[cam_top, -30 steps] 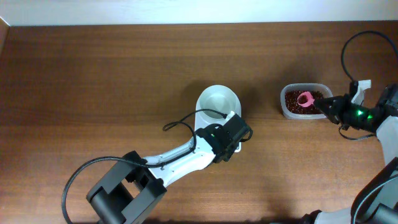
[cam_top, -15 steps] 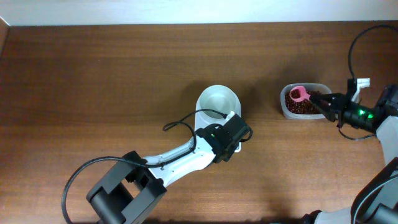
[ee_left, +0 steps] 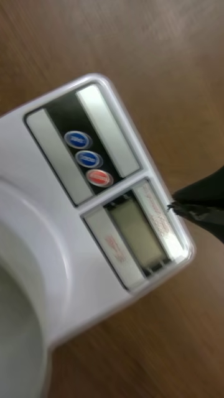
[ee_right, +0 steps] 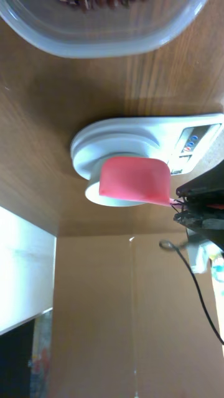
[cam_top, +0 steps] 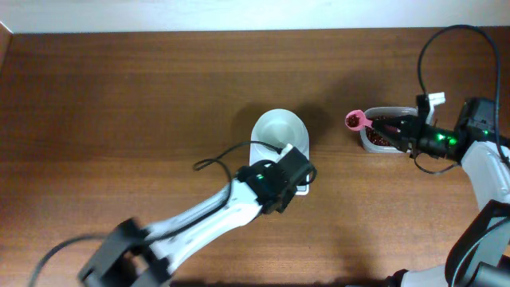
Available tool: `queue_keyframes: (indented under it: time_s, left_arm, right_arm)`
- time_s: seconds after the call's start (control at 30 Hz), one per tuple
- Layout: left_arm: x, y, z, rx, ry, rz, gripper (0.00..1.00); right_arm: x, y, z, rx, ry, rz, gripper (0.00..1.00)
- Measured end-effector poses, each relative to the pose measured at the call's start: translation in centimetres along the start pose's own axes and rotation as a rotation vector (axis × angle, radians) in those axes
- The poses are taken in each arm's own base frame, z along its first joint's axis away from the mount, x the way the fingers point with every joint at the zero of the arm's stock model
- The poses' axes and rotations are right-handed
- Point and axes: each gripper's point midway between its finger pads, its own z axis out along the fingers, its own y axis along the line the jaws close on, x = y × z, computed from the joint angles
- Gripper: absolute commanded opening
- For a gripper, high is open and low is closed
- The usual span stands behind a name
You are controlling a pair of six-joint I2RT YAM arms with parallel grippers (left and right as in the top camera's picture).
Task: Scoop and weigh 50g on scale
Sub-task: 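Dip the pink scoop into the bean tub with the right gripper, then lift the bean-filled scoop above the tub with the right gripper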
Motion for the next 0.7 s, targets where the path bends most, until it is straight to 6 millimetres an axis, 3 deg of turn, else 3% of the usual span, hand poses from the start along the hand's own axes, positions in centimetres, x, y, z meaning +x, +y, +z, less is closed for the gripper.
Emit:
queue_keyframes:
  time_s: [0.13, 0.2, 0.33, 0.47, 0.53, 0.7]
  left_arm:
    - [-1.1, 1.6, -4.6, 0.013, -0.099, -0.058, 0.00]
    - [-1.3, 2.2, -5.4, 0.013, -0.117, -0.076, 0.00]
    - [-0.6, 1.7, -5.2, 0.043, -0.097, -0.073, 0.00]
    - [2.6, 1.1, -3.4, 0.065, -0.011, -0.054, 0.00]
    - [3.1, 0.8, -3.1, 0.071, -0.001, -0.052, 0.00]
    - [0.8, -0.1, -3.1, 0.109, -0.100, -0.077, 0.00]
  right_arm:
    - [1.2, 1.2, 2.3, -0.016, 0.066, -0.036, 0.04]
    - [1.5, 2.2, 4.0, -0.034, 0.094, -0.091, 0.04]
    - [1.9, 4.4, 6.6, -0.076, 0.129, -0.182, 0.04]
    - [2.4, 5.8, 8.5, -0.089, 0.152, -0.189, 0.04]
    - [2.8, 6.0, 9.0, -0.090, 0.165, -0.171, 0.04]
    - [2.8, 6.0, 9.1, -0.083, 0.165, -0.146, 0.04]
